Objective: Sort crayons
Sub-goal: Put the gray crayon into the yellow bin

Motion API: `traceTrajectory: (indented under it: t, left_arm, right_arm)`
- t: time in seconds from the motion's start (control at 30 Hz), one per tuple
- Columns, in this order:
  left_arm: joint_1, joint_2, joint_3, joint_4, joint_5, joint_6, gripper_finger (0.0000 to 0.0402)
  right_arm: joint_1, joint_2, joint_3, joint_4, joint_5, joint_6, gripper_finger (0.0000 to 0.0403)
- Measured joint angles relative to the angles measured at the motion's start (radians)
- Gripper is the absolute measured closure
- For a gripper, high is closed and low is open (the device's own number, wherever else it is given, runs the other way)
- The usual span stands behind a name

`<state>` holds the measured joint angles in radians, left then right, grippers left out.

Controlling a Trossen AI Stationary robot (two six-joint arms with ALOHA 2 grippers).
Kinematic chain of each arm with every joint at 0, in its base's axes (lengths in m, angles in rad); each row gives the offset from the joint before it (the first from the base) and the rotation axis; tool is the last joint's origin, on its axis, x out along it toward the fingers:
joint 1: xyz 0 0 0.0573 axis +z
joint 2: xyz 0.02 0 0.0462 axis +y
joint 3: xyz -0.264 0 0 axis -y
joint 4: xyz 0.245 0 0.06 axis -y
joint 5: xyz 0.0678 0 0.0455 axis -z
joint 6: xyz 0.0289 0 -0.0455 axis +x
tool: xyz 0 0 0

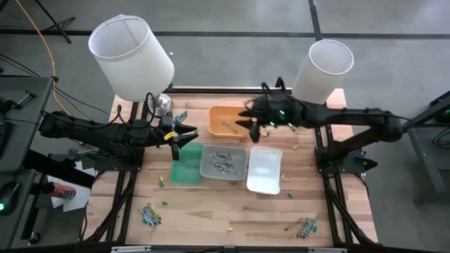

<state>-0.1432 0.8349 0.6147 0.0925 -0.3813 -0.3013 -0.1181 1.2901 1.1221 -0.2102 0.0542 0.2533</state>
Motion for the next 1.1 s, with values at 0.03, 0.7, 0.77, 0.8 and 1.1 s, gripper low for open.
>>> traceTrajectory:
  t: [0.03,0.7,0.77,0.8,1.1]
  left_arm:
    - [0.000,0.000,0.000,0.000,0.000,0.006,0.0271]
    - [0.000,0.003,0.000,0.001,0.000,0.043,0.0271]
    - [0.000,0.003,0.000,0.001,0.000,0.044,0.0271]
    - [0.000,0.003,0.000,0.001,0.000,0.044,0.0271]
    - [-0.004,0.010,0.088,-0.232,0.046,-0.065,0.0271]
  right_arm:
    - [0.026,-0.032,-0.032,0.021,0.009,0.021,0.0233]
    - [0.230,-0.185,-0.263,0.245,0.102,0.218,0.0233]
    - [0.229,-0.185,-0.263,0.245,0.102,0.218,0.0233]
    - [0.229,-0.185,-0.263,0.245,0.102,0.218,0.0233]
    - [0.229,-0.185,-0.263,0.245,0.102,0.211,0.0233]
